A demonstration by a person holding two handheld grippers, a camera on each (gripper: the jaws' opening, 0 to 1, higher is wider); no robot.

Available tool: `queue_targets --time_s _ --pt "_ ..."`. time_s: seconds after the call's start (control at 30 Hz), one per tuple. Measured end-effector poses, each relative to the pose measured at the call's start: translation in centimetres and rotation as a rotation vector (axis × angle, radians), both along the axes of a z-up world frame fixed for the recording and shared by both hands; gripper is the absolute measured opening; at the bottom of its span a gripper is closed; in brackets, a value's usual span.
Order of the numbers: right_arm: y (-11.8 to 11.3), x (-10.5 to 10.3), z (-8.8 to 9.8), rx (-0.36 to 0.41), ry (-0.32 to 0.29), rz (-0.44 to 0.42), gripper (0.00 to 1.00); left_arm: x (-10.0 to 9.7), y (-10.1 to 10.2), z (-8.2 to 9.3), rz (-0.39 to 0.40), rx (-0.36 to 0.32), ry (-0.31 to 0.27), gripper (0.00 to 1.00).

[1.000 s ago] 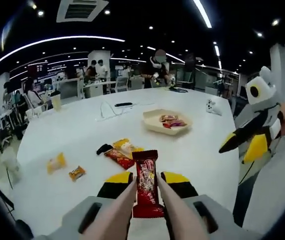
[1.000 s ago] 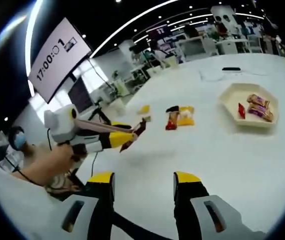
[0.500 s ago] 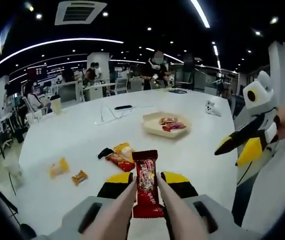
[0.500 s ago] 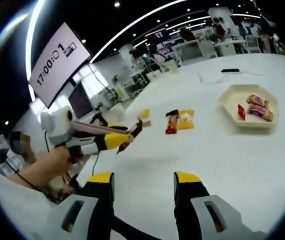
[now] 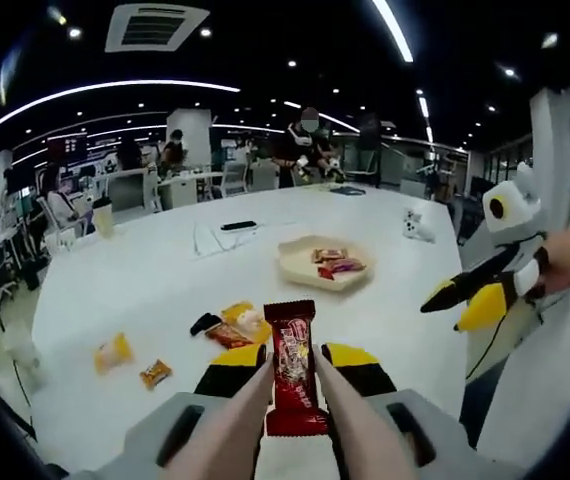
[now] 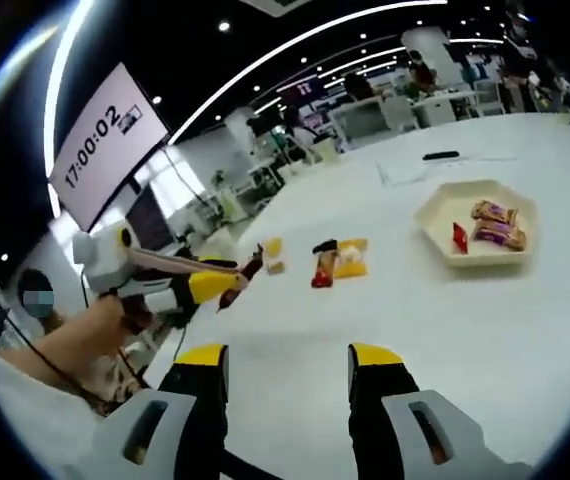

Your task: Place the target food into the container with the food tongs after gripping and lifting it, then release it inside without dropping or visibly crushing the food.

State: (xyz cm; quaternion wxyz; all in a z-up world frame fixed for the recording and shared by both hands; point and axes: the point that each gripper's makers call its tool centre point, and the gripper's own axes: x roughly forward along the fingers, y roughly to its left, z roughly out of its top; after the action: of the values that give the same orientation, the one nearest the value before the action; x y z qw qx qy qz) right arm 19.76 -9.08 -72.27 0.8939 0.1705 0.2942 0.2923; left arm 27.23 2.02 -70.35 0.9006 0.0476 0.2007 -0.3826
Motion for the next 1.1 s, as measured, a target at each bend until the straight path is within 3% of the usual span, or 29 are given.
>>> queue_targets --time_s 0.17,0.23,0.4,0.57,0.83,1.1 --pt "-1.0 0.4 0.3 0.013 -0.023 -0.014 0.48 0.3 -0.2 1.1 -0.011 0.011 -0.014 0.2" --pt "-1.7 0.2 -0.1 -0.002 -0.013 -0.019 0.48 0.6 -0.4 1.5 0.006 -0.024 -0.006 0.2" --pt "-3.3 0.7 -0.6 -0.003 0.018 -0.028 0.48 1.3 -1.1 0.9 0.007 -0.014 0.02 0.2" --pt "-4.6 1.3 -0.2 -0.014 0.009 -0.034 0.48 1.7 -2.0 1.1 -0.006 0.001 0.029 0.2" --pt "-5.9 1.2 -0.1 -0.064 -0.02 -0.018 0.49 2.9 -5.9 1.8 -0.084 0.013 0.038 0.2" --pt "-5.7 1.1 0.2 -0.097 -0.059 0.012 0.52 4.0 -8.7 2.0 -0.136 0.017 0.058 0.2"
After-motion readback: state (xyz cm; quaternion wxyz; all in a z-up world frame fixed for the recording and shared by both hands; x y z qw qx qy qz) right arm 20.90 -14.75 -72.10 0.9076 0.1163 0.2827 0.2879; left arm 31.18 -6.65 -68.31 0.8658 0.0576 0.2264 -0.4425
